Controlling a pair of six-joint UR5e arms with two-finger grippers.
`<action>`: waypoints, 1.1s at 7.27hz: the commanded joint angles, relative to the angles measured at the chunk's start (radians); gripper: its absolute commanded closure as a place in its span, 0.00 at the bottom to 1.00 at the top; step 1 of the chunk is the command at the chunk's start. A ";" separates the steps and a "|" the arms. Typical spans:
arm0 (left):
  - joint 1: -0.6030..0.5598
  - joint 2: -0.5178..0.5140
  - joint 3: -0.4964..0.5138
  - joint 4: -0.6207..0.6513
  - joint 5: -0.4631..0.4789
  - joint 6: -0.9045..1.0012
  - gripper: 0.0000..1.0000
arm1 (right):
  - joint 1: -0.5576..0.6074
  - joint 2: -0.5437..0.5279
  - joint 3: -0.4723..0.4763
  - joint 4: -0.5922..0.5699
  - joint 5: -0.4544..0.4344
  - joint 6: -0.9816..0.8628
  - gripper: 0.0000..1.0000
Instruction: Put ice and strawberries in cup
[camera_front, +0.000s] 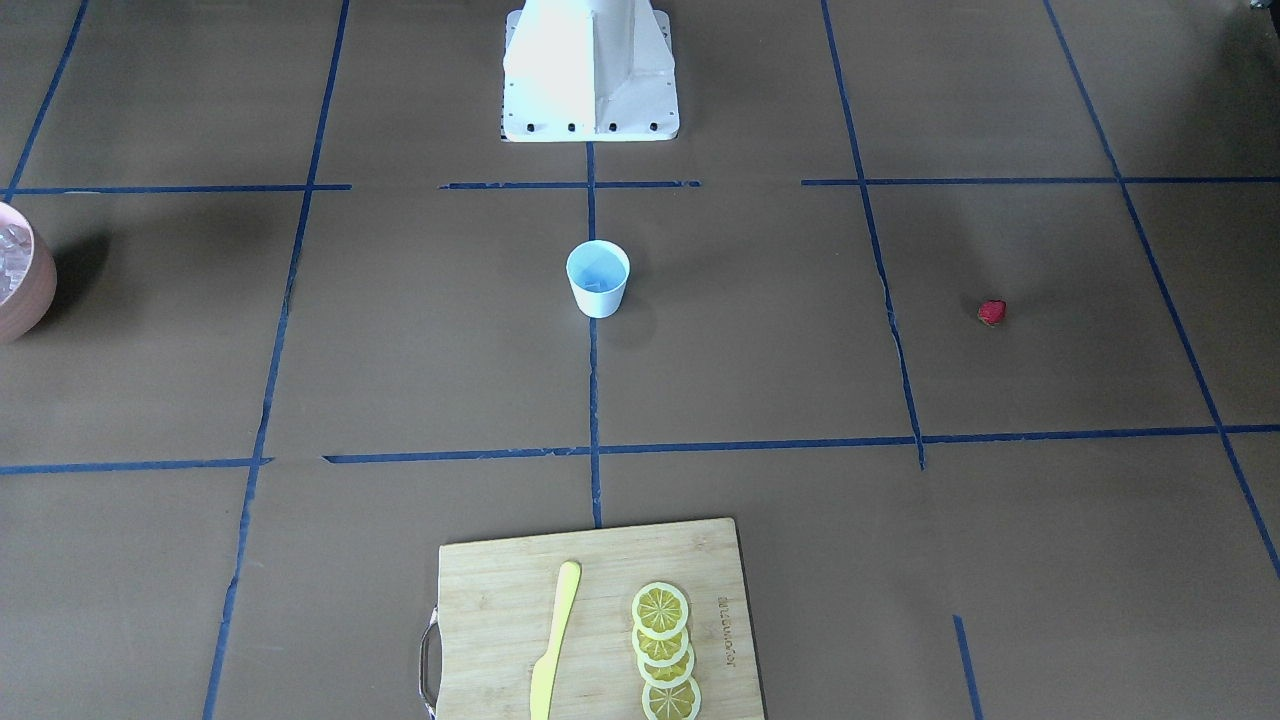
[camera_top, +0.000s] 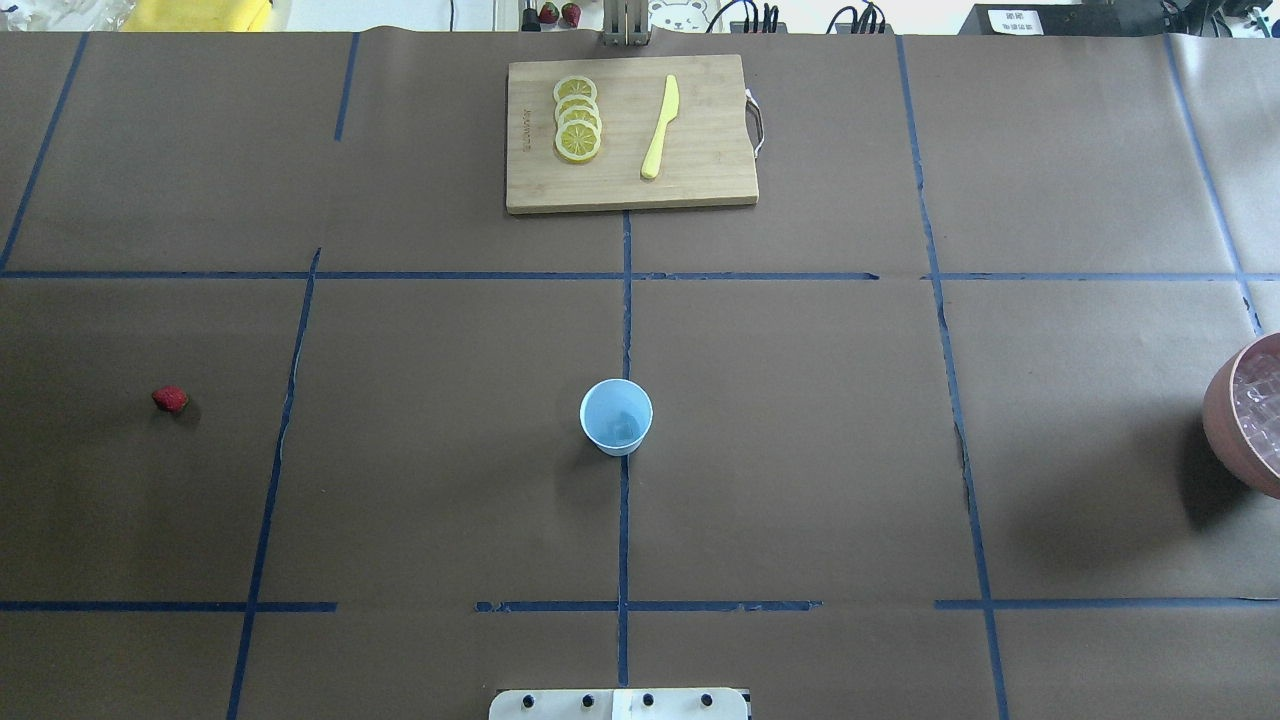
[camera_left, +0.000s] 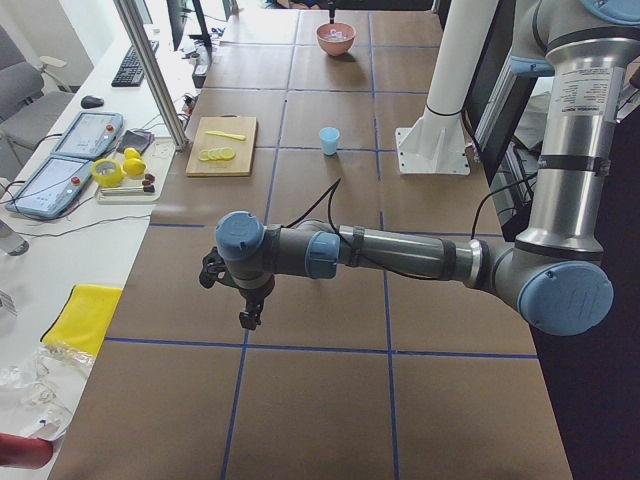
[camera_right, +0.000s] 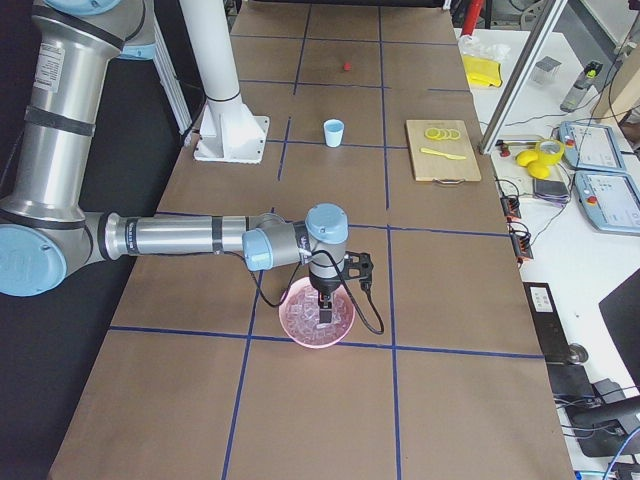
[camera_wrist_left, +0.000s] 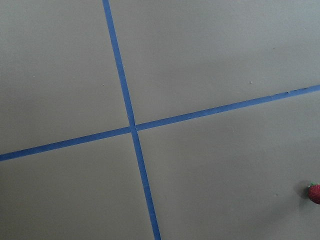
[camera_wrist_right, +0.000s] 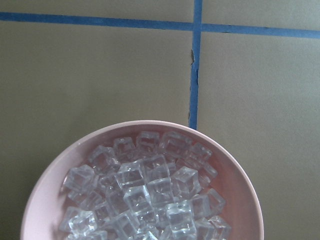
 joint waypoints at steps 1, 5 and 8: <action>0.000 0.001 -0.004 0.001 0.000 0.000 0.00 | -0.007 0.002 -0.021 0.011 0.001 0.005 0.02; 0.000 0.001 -0.004 -0.002 0.000 -0.035 0.00 | -0.070 0.002 -0.020 0.012 -0.002 -0.004 0.25; 0.000 0.001 -0.005 -0.002 0.000 -0.035 0.00 | -0.072 0.017 -0.040 0.011 -0.005 -0.004 0.26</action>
